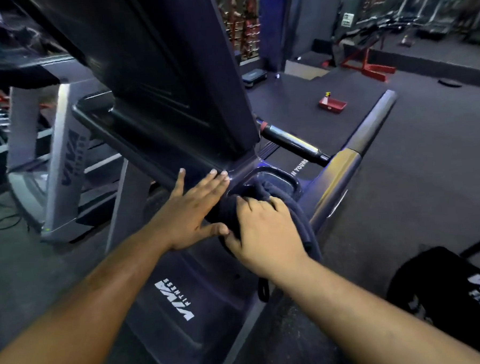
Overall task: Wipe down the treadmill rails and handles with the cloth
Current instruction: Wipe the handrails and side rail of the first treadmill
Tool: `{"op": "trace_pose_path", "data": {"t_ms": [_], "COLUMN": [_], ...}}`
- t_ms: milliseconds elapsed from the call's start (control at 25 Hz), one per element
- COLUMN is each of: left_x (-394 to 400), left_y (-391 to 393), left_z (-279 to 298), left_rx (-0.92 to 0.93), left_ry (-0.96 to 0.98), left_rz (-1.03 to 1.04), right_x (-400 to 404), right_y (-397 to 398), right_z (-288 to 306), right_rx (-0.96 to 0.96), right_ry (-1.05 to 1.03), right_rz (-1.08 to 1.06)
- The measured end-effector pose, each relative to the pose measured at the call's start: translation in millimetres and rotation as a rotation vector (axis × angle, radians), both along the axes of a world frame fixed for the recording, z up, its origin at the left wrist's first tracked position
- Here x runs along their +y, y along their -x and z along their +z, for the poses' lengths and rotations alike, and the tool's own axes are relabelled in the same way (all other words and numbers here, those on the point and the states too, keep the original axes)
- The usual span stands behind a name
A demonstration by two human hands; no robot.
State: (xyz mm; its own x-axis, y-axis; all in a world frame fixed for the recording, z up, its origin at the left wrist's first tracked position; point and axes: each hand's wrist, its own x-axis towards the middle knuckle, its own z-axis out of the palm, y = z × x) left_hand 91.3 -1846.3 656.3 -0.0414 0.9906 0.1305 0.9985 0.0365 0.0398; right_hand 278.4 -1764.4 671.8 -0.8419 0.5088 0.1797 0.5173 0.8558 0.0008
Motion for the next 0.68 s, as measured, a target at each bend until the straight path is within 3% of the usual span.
{"op": "trace_pose_path", "data": {"t_ms": [80,280,400,520,680], "left_x": [1.0,6.1,9.1,16.1,17.4], "left_y": [13.5,30.4,40.0,39.5,36.9], "left_z": [-2.1,-6.5,-6.3,-4.3,-2.2], "left_rx": [0.042,0.1,0.108,0.045,0.011], "left_ry": [-0.02,-0.035,-0.029,-0.021,0.017], "left_rz": [-0.083,-0.209,-0.208,-0.204,-0.182], "right_x": [-4.5,9.2,16.0,7.7,45.8], "right_y": [-9.6,-56.6,-0.9,40.3,-33.2], "right_z": [-9.7,-3.0,7.2,1.1,4.7], "right_rx": [0.056,-0.086,-0.131,-0.043,-0.043], "right_ry": [-0.018,-0.205,-0.065,0.003,-0.013], "right_rz": [0.032,0.189,0.017,-0.14,0.276]}}
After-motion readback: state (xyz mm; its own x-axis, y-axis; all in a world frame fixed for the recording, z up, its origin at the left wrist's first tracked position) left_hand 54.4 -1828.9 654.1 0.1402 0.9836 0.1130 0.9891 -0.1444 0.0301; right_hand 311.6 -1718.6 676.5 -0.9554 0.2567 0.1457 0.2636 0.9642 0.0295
